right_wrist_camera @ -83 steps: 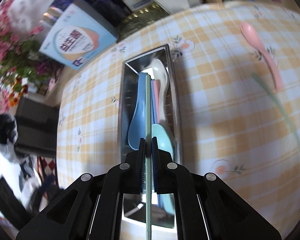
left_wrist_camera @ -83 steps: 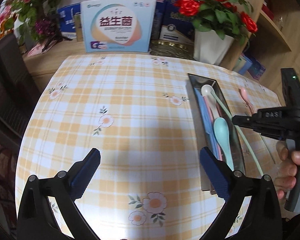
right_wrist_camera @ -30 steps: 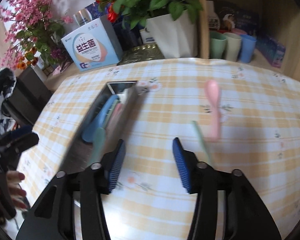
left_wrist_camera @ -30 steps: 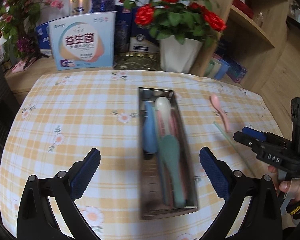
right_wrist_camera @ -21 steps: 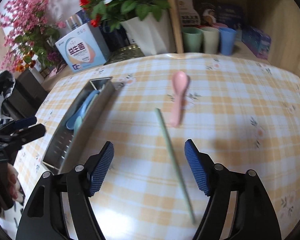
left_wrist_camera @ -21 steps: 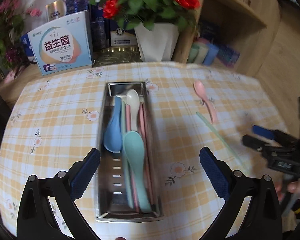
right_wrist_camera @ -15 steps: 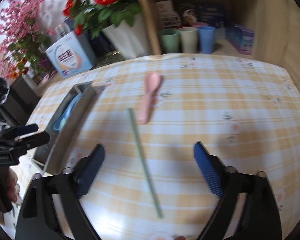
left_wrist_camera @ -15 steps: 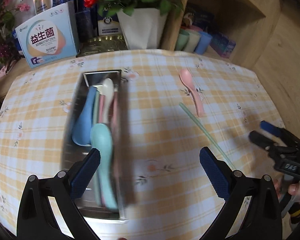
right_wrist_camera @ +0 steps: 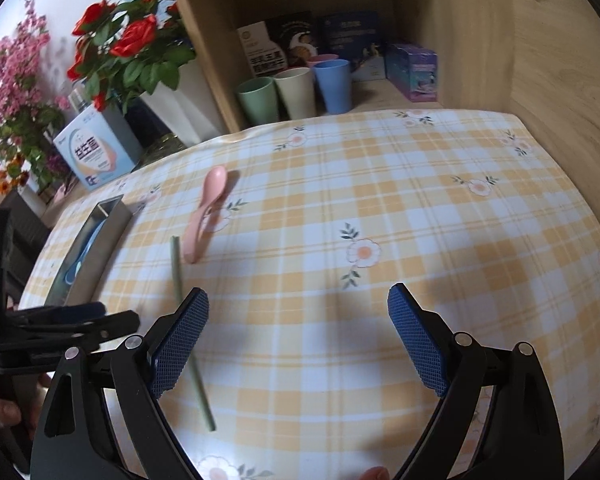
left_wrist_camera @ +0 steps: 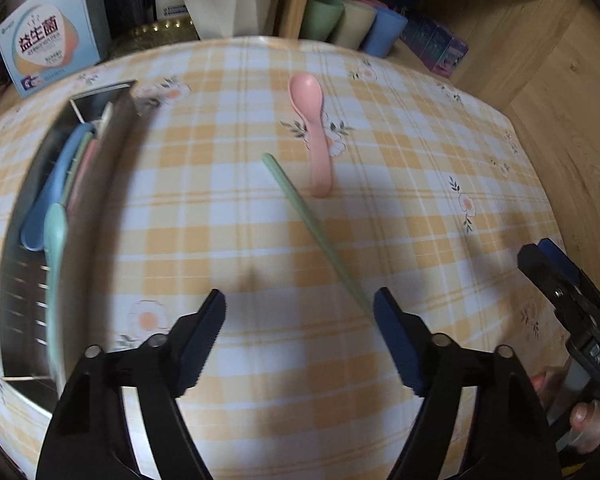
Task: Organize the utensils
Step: 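Withdraw both open grippers from the basket toward the pink spoon and green chopstick, then lower the left gripper onto the last green chopstick and close on it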
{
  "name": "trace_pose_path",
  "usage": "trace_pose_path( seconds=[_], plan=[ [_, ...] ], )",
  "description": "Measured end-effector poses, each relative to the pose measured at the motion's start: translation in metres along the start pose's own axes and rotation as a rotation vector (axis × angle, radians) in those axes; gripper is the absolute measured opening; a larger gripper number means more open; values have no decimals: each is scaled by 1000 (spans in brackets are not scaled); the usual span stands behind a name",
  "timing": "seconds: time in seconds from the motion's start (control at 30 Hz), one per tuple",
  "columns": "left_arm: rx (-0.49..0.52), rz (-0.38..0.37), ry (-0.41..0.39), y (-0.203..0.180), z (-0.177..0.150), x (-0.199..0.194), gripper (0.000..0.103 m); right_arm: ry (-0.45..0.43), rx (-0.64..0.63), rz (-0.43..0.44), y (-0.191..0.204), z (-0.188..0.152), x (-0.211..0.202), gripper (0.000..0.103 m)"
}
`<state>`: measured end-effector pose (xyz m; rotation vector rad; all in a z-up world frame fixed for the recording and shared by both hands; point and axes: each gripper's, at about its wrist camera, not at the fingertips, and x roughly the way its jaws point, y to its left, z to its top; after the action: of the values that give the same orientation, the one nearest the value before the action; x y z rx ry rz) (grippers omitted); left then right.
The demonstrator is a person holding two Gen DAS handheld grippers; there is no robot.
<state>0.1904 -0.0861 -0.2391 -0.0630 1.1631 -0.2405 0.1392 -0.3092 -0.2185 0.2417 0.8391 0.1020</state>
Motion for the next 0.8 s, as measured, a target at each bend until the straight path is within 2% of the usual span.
trace_pose_path(
  seconds=[0.17,0.37,0.63,0.8],
  plan=[
    [-33,37,28,-12,8,18,58,-3,37,-13,-18,-1,3,88],
    [-33,94,19,-28,17,33,48,20,57,9,-33,-4,6,88],
    [-7,172,-1,-42,19,44,47,15,96,7,-49,-8,6,88],
    [22,213,-23,-50,12,44,43,17,110,12,-52,-7,7,88]
  ],
)
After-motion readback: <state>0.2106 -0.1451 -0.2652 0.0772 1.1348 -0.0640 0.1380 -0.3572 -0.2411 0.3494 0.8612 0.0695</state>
